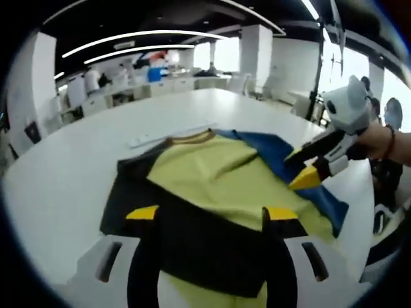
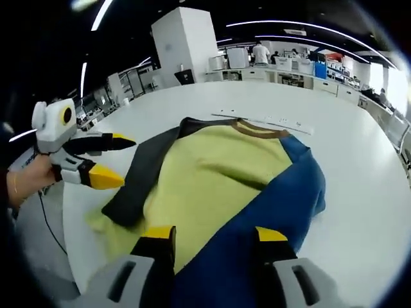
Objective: Fold the garment on the visible template until the final outline fits inside the template.
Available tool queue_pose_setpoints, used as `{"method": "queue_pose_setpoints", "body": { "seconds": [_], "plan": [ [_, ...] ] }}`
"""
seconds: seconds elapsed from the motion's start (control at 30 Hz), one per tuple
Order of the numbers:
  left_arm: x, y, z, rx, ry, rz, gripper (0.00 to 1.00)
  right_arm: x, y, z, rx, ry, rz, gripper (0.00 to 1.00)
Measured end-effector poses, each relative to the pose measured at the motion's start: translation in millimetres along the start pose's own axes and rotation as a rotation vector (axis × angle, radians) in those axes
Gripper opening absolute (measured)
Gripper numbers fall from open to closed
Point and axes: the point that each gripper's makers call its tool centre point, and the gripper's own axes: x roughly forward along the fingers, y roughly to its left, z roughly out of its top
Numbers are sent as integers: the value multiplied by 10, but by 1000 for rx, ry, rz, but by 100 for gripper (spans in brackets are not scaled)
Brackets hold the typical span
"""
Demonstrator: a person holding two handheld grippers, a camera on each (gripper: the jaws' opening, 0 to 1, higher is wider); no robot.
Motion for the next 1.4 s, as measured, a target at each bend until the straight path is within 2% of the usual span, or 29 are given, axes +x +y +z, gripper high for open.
{"method": "queue_pose_setpoints", "body": {
  "seconds": [0.13, 0.5, 0.7, 0.8, 0.9, 1.03, 1.13, 1.3, 1.4],
  "plan": [
    [-8, -144, -18, -4, -27, -17, 58, -6, 11, -73, -3, 16, -19, 39],
    [25, -472, -225, 49, 21, -12, 49, -27, 20, -227, -14, 50, -53, 25],
    [60, -470, -369, 29, 47, 41, 44, -30, 19, -263, -35, 57, -73, 21],
    [81, -464, -438, -12, 58, 59, 39, -26, 24, -279, -49, 55, -88, 16],
    [112, -502, -519, 26, 74, 66, 29, -12, 37, -296, -47, 57, -97, 13],
    [145, -504, -613, 13, 92, 85, 26, -3, 15, -305, -65, 58, -122, 11],
    [130, -461, -600, -1, 75, 109, 21, -6, 2, -305, -73, 54, -134, 9],
    [89, -418, -581, -38, 49, 128, 3, -22, 16, -274, -84, 36, -141, 0],
    [84, -419, -576, -30, 44, 129, 0, -4, 23, -282, -120, 44, -146, 0]
  ]
}}
